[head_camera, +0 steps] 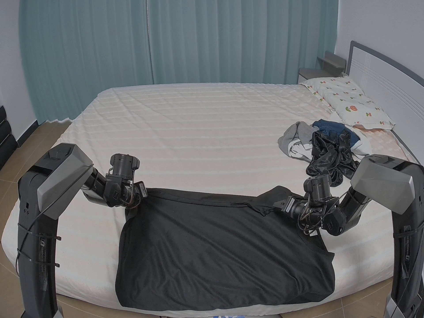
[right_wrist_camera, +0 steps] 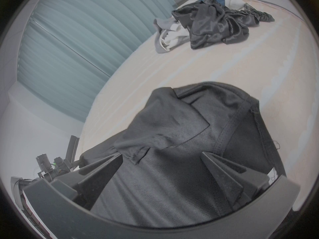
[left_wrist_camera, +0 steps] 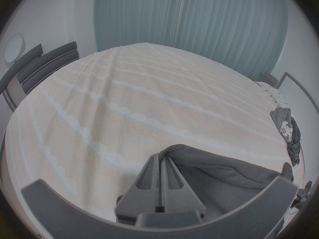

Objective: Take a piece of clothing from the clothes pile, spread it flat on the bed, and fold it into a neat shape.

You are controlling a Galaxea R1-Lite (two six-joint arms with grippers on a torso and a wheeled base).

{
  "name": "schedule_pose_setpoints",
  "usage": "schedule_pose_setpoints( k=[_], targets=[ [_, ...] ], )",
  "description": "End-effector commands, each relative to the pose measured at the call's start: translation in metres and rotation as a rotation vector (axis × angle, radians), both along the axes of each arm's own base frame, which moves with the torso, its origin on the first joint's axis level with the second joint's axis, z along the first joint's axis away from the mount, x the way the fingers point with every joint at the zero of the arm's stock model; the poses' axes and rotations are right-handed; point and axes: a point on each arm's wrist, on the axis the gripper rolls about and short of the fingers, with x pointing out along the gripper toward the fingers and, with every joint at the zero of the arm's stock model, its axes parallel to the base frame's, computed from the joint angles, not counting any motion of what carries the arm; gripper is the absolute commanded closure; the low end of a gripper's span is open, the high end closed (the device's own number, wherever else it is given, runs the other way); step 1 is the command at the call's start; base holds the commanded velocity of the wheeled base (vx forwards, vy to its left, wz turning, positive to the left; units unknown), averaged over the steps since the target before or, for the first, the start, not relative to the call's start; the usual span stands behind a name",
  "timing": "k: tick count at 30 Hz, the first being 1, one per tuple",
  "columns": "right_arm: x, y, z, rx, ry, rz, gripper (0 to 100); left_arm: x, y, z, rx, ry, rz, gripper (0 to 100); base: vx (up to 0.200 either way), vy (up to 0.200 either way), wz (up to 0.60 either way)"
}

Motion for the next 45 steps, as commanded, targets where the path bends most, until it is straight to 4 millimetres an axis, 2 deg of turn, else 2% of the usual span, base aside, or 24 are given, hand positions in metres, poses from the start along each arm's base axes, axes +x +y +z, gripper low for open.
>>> schedule_pose_setpoints(
  k=[1,6,15,19,22,24,25,32,36,40,45],
  targets=[
    [0.018,0.005,-0.004,-0.008,-0.039,-0.028,100,-0.002,-0.001,-0.005,0.008,0.015,0.002,100,0.000,0.000,0.00],
    [0.031,0.005,0.005,-0.003,-0.092,-0.050,100,-0.002,-0.001,-0.012,0.021,0.008,0.015,100,0.000,0.000,0.00],
    [0.084,0.009,0.037,0.012,-0.267,-0.090,100,0.001,-0.002,-0.016,0.020,-0.024,0.014,100,0.000,0.000,0.00],
    [0.104,0.013,0.039,-0.020,-0.302,-0.100,100,0.001,-0.005,-0.017,0.019,-0.024,0.010,100,0.000,0.000,0.00],
    [0.103,0.011,0.038,-0.052,-0.270,-0.104,100,0.001,-0.005,-0.017,0.020,-0.024,0.008,100,0.000,0.000,0.00],
    [0.091,0.009,0.036,-0.063,-0.225,-0.088,100,0.000,-0.005,-0.018,0.019,-0.023,0.009,100,0.000,0.000,0.00],
    [0.083,0.008,0.037,-0.057,-0.210,-0.085,0,0.001,-0.005,-0.018,0.019,-0.023,0.010,100,0.000,0.000,0.00],
    [0.032,0.000,0.055,0.048,-0.140,-0.007,0,0.001,-0.005,-0.018,0.017,-0.023,0.012,100,0.000,0.000,0.00],
    [0.007,0.002,0.053,0.096,-0.062,-0.025,0,0.001,-0.005,-0.018,0.014,-0.023,0.012,100,0.000,0.000,0.00],
    [-0.007,0.000,0.042,0.102,0.005,-0.038,0,0.000,-0.004,-0.018,0.016,-0.020,0.011,100,0.000,0.000,0.00],
    [-0.013,0.000,0.037,0.136,0.043,-0.067,0,0.000,-0.004,-0.017,0.013,-0.022,0.015,100,0.000,0.000,0.00]
  ],
)
